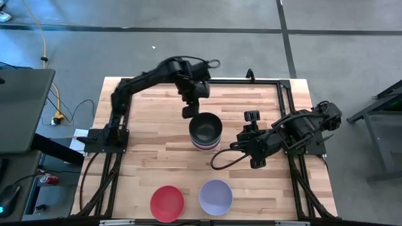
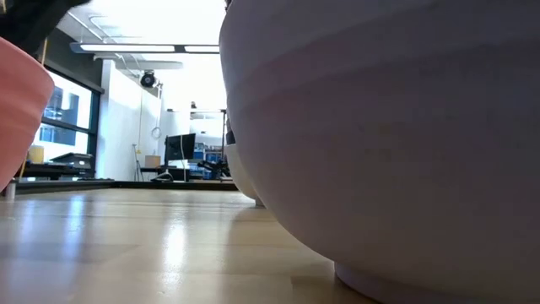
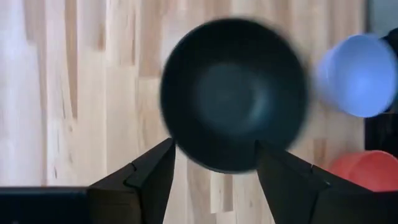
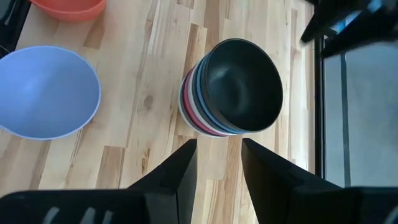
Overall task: Nest bowls inside each other
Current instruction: Stack the purple bowl on top of the black bowl
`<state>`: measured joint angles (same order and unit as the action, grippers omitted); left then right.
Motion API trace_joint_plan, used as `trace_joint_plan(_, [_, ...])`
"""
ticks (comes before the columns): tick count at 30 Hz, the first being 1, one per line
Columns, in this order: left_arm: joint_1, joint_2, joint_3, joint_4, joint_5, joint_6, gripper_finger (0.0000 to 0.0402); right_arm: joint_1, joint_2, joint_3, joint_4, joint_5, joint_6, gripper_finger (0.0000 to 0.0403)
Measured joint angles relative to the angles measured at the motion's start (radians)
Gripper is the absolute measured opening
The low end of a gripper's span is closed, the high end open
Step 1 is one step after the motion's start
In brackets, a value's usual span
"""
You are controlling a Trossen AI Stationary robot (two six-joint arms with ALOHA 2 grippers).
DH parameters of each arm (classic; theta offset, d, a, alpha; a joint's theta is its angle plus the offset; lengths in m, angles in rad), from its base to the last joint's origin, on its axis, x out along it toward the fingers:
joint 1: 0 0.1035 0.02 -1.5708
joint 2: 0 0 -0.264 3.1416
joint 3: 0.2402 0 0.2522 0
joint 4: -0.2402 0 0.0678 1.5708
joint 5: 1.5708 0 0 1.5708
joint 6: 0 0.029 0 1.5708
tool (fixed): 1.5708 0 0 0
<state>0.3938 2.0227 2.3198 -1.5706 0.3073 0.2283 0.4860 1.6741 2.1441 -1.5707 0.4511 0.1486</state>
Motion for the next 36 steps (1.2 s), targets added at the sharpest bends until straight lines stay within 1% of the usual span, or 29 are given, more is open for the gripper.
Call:
trace_joint_plan(4, [-0.032,-0.074,-0.001,0.0,0.011,-0.001,0.0209,0.009,0.0,0.0,0.0,-0.009,0.003,0.0119])
trace_joint_plan(6, [-0.05,-0.109,-0.002,0.0,0.008,-0.008,0.0209,0.01,0.0,0.0,0.0,-0.063,0.025,0.0119])
trace_joint_plan(10, [-0.095,-0.214,-0.002,0.0,0.004,-0.032,0.0209,0.011,0.0,0.0,0.0,-0.211,0.091,0.0119])
trace_joint_plan(12, [-0.126,-0.261,-0.002,0.0,0.0,-0.043,0.0209,0.013,0.0,0.0,0.0,-0.251,0.144,0.0119])
trace_joint_plan(15, [-0.177,-0.325,-0.002,0.0,-0.013,-0.064,0.0209,0.023,0.0,0.0,0.0,-0.261,0.23,0.0119])
trace_joint_plan(18, [-0.242,-0.39,-0.002,0.0,-0.072,-0.096,0.0209,0.032,0.01,0.0,0.002,-0.252,0.302,0.0119])
trace_joint_plan(22, [-0.345,-0.463,-0.019,0.001,-0.139,-0.133,0.0209,0.032,0.057,0.0,0.004,-0.254,0.368,0.0119])
trace_joint_plan(25, [-0.43,-0.523,-0.083,0.0,-0.222,-0.175,0.0209,0.032,0.108,0.0,0.004,-0.276,0.38,0.0119])
trace_joint_plan(28, [-0.503,-0.587,-0.175,0.005,-0.292,-0.222,0.0209,0.032,0.17,0.0,0.007,-0.309,0.398,0.0119])
trace_joint_plan(32, [-0.575,-0.668,-0.317,0.051,-0.344,-0.279,0.0209,0.034,0.247,0.0,0.012,-0.315,0.416,0.0119])
trace_joint_plan(36, [-0.635,-0.759,-0.462,0.119,-0.367,-0.325,0.0209,0.042,0.318,0.0,0.035,-0.314,0.461,0.0119])
